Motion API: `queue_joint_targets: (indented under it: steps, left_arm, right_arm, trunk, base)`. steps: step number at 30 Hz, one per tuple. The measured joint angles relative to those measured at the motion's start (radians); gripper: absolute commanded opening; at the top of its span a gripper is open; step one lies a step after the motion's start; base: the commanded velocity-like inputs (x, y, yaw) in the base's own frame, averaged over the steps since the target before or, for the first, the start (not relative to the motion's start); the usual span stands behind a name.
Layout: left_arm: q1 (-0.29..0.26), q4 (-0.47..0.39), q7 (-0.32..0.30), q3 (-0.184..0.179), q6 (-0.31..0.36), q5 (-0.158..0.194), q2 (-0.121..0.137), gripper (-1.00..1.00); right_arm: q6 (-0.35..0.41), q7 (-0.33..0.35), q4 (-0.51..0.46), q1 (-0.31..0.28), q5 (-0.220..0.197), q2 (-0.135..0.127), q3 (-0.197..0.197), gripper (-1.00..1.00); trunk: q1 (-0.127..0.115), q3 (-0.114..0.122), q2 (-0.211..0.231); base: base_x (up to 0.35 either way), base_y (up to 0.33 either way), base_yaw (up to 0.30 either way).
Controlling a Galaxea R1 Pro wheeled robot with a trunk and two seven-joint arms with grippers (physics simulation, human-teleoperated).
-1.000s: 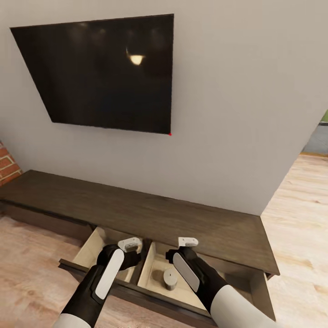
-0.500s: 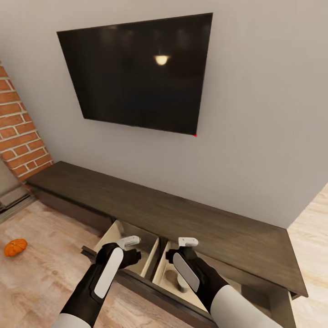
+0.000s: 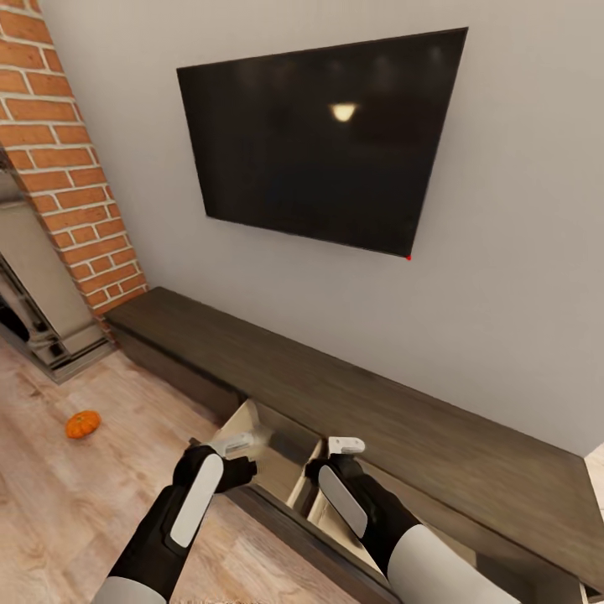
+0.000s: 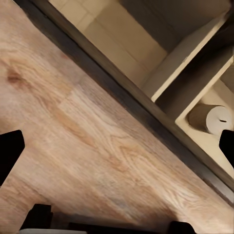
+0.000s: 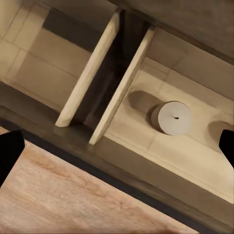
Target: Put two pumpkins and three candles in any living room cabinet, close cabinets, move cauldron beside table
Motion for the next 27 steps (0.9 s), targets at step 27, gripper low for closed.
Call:
queue_joint_targets:
  steps: [27]
  left_arm:
    - [0.011,0.106,-0.004,0.265,0.103,0.006,0.245,1.0]
  right_arm:
    - [0.098,-0.167,-0.251,0.128,-0.002,0.0,0.106,1.0]
  trunk:
    - [-0.1,0.081,0.182]
  base:
    - [0.0,0.0,0.292]
